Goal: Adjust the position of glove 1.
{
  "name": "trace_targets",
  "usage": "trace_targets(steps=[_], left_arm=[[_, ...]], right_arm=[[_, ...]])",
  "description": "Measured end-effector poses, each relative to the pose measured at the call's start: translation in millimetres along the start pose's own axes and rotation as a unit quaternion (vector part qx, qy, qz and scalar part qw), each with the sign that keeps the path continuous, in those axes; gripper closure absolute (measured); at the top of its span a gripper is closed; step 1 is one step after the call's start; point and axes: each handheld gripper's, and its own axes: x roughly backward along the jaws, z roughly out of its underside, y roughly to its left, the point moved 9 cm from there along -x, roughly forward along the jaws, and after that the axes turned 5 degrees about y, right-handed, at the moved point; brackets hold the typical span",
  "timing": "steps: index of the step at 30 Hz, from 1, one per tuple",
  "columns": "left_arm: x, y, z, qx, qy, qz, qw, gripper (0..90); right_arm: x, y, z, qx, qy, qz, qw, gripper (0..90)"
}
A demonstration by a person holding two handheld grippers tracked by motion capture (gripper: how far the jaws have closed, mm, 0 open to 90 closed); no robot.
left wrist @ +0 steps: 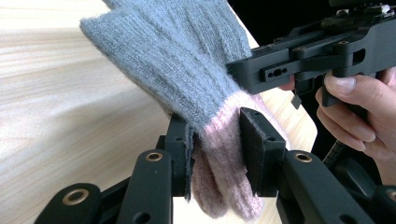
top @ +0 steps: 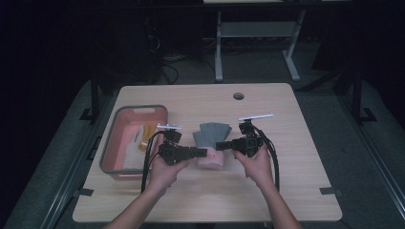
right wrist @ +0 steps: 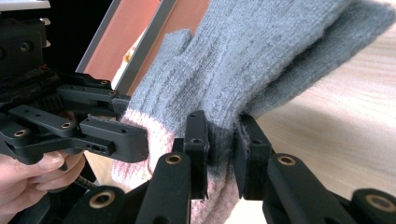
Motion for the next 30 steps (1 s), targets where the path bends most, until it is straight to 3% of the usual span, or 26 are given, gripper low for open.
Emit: trace_targets(steps=[30], left_arm=[[47.0, 19.3, -11.6, 0.004, -0.023, -0.014, 0.9996, 66.0]], right_arm=[[-22.6, 35.5, -31.0, 0.017, 0.003, -0.021, 0.9996, 76.9]])
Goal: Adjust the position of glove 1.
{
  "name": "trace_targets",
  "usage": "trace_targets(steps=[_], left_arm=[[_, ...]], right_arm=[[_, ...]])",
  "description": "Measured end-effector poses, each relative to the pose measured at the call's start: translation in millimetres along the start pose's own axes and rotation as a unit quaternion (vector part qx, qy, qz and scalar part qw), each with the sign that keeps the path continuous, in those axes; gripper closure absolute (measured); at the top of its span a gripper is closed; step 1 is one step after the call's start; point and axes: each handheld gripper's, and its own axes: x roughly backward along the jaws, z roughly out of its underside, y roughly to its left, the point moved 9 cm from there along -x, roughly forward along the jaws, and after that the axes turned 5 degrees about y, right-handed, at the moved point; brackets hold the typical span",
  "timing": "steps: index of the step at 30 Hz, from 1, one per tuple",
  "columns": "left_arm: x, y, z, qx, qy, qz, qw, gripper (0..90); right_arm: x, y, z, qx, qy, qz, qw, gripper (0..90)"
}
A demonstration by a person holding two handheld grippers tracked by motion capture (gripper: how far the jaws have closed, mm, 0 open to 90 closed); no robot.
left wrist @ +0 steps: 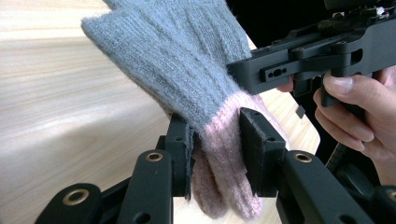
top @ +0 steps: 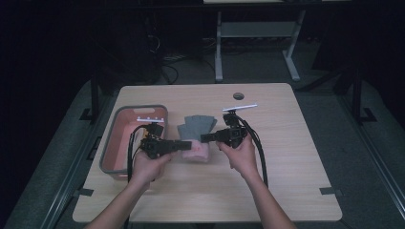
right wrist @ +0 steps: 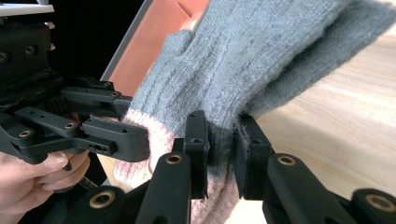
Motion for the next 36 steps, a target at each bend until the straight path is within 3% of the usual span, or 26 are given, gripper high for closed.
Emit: trace_targets(steps=[12, 22, 36], left_arm=[[21.5, 10.3, -3.7, 0.005, -0.012, -0.006, 0.9999, 66.0], [39.7, 16.0, -4.4, -0.006, -0.020, -0.017, 0.9996, 66.0], [64.6, 29.3, -3.0, 0.003, -0.027, -0.027, 0.9993, 66.1]], right_arm=[[-11.8, 16.2, -14.2, 0.013, 0.004, -0.012, 0.9998, 76.9], [-21.5, 32.5, -23.6, 0.022, 0.005, -0.025, 0.9994, 77.0], [-37.6, 51.0, -34.5, 0.029, 0.012, -0.036, 0.9988, 77.0]])
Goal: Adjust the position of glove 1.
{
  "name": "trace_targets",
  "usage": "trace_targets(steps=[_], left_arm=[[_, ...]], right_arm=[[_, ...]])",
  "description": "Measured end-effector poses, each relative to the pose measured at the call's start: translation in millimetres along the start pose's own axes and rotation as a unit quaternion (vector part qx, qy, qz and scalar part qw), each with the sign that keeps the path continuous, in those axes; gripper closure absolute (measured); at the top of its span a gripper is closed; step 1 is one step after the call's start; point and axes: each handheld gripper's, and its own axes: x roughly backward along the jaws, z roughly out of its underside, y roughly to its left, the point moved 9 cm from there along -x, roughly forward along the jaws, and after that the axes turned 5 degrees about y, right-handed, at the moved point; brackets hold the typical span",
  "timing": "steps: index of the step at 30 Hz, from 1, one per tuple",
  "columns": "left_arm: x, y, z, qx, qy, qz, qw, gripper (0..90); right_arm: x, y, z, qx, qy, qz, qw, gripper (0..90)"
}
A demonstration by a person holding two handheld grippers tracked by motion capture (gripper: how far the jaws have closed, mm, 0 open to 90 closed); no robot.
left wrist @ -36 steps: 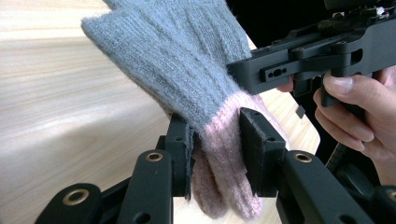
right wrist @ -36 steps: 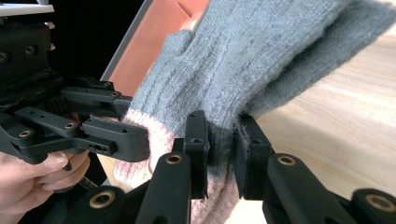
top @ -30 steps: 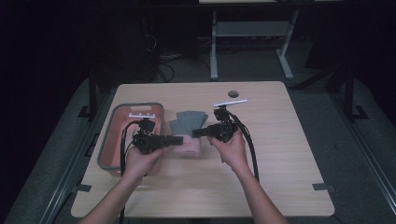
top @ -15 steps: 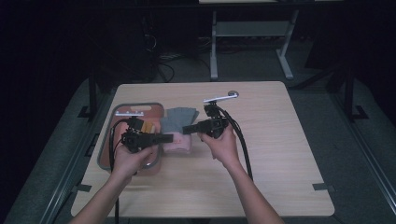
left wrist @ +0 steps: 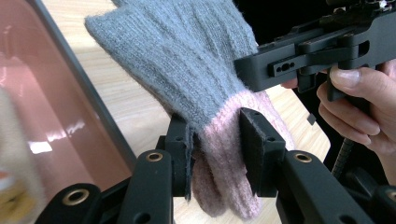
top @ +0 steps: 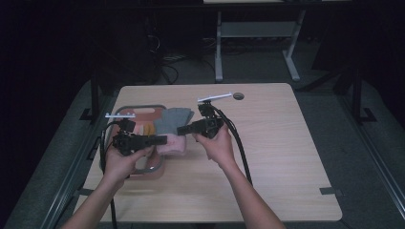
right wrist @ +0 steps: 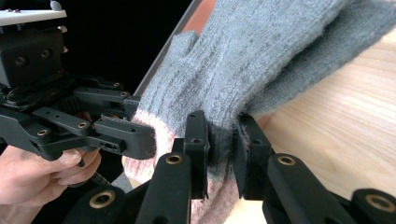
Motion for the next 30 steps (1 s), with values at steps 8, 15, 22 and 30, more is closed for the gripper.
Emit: trace_targets(steps=[8, 15, 22, 30], left_arm=[[11.8, 7.5, 1.6, 0.006, -0.003, -0.004, 1.0000, 66.2], [16.1, 13.1, 2.7, 0.010, -0.005, -0.010, 0.9999, 66.1], [22.8, 17.8, 0.7, 0.015, -0.005, -0.014, 0.9998, 66.1], [33.9, 26.0, 0.6, 0.020, -0.006, -0.016, 0.9997, 66.7]], right_arm=[[-9.7, 9.4, -5.8, 0.003, 0.009, -0.009, 0.9999, 76.9], [-17.1, 11.4, -8.6, 0.000, 0.013, -0.013, 0.9998, 76.9], [-22.9, 14.8, -13.9, -0.002, 0.014, -0.019, 0.9997, 76.9], [-34.8, 23.3, -20.6, 0.004, 0.021, -0.020, 0.9996, 76.9]])
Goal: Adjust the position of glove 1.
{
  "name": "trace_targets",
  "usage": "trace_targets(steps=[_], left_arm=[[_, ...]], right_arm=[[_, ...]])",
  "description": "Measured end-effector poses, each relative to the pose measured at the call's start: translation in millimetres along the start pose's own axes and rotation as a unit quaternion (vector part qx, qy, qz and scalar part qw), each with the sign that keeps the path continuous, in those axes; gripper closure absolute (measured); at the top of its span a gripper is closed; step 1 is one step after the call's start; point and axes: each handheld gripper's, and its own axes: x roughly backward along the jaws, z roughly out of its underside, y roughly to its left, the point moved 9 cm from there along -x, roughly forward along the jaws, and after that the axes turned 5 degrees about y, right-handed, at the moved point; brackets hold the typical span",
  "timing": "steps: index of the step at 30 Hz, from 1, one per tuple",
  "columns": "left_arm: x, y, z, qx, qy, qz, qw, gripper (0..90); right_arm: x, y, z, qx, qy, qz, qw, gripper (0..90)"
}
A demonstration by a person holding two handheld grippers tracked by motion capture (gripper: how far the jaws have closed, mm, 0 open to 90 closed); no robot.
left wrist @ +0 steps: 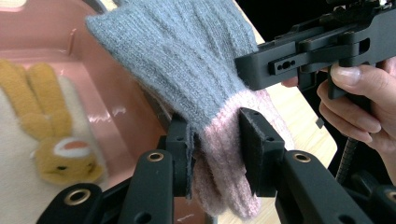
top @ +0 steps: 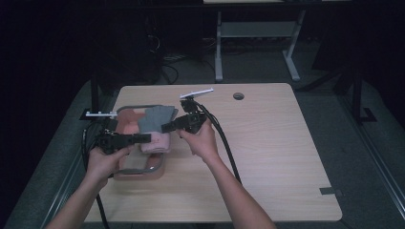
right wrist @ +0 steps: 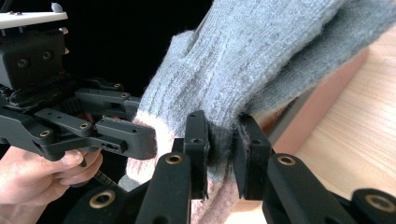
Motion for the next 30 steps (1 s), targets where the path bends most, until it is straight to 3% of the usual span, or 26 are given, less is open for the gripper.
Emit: trace_targets(steps=[14, 30], left_arm=[[17.4, 20.1, 3.1, 0.009, 0.000, -0.013, 0.9999, 67.2], [32.6, 51.7, 13.5, 0.030, 0.002, -0.035, 0.9989, 67.9]], right_arm=[[-22.1, 8.9, -8.6, -0.002, 0.005, -0.013, 0.9999, 76.9], [-60.1, 13.1, -16.9, -0.002, 0.029, -0.020, 0.9994, 76.8]])
